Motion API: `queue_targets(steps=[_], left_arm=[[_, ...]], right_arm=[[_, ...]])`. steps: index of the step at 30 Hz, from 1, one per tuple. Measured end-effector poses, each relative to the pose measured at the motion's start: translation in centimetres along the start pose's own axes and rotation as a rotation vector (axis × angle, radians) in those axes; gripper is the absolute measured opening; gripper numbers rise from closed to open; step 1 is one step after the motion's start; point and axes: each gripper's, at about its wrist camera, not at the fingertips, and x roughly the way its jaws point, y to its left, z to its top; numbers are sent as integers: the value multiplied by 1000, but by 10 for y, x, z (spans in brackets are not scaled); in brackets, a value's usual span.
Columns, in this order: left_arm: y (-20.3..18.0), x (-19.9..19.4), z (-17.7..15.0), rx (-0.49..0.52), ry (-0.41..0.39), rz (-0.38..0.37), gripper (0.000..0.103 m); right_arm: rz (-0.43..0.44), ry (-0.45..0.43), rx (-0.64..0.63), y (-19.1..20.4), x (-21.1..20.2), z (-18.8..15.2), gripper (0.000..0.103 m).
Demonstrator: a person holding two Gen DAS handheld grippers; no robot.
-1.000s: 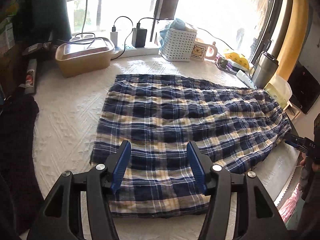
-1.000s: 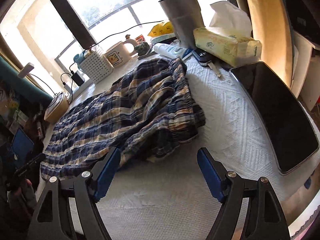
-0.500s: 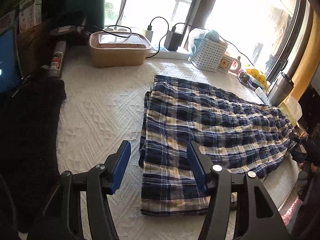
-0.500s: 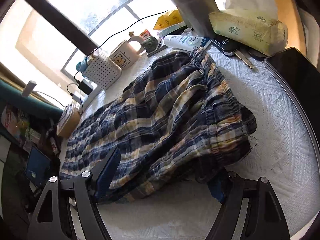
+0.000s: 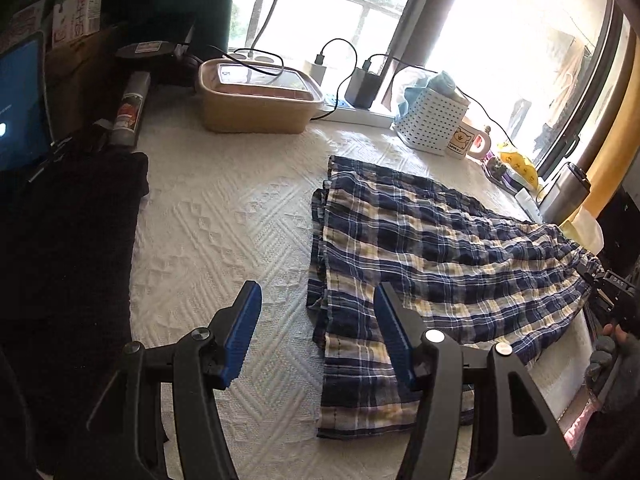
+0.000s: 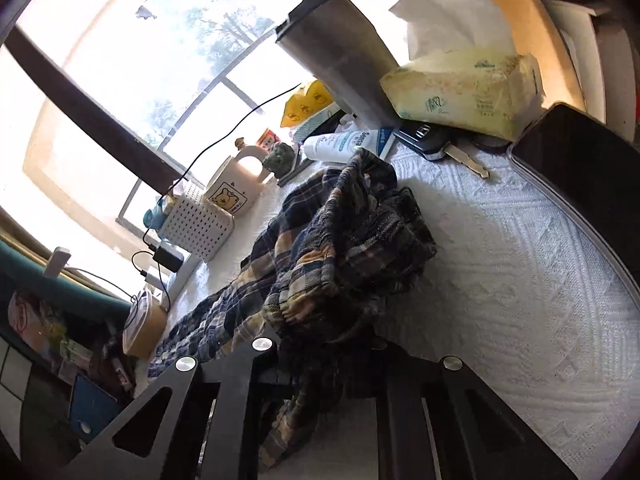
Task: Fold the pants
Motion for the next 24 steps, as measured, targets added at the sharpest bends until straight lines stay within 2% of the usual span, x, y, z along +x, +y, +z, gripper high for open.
queue_targets(steps=[7, 12, 18, 24], left_arm=[[5, -5, -2, 5, -14, -40, 58], [13, -12, -3, 7, -26, -59, 59], [29, -23, -6, -12, -46, -69, 59], [51, -42, -13, -39, -65, -52, 59]], right_arm=[[1, -54, -190, 61, -12, 7, 13], [62, -44, -349, 127, -5, -8, 13], [149, 56, -570, 212, 30, -65, 13], [236, 227, -692, 264, 72, -136, 11]])
